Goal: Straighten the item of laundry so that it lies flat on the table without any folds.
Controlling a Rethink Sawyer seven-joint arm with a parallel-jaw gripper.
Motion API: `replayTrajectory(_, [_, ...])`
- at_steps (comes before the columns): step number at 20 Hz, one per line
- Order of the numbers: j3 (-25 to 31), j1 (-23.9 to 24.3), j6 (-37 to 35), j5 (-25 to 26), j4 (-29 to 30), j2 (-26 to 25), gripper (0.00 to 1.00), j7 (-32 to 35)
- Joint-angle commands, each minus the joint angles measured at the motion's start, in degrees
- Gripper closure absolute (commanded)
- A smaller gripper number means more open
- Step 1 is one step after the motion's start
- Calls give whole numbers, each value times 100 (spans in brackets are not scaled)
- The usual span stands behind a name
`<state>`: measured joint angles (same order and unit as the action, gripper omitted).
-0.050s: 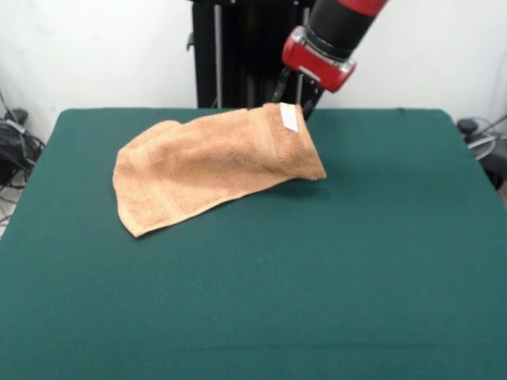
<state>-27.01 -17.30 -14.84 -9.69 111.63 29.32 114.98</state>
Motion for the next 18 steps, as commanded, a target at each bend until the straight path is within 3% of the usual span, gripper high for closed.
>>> replayTrajectory(1, [400,-252,-168,211,-772,-270,0,468])
replayTrajectory(10, [397,-472,472,-187,-701,-269,0,1136])
replayTrajectory(18, [285,-592,867,-345,-806,-563,0,1257])
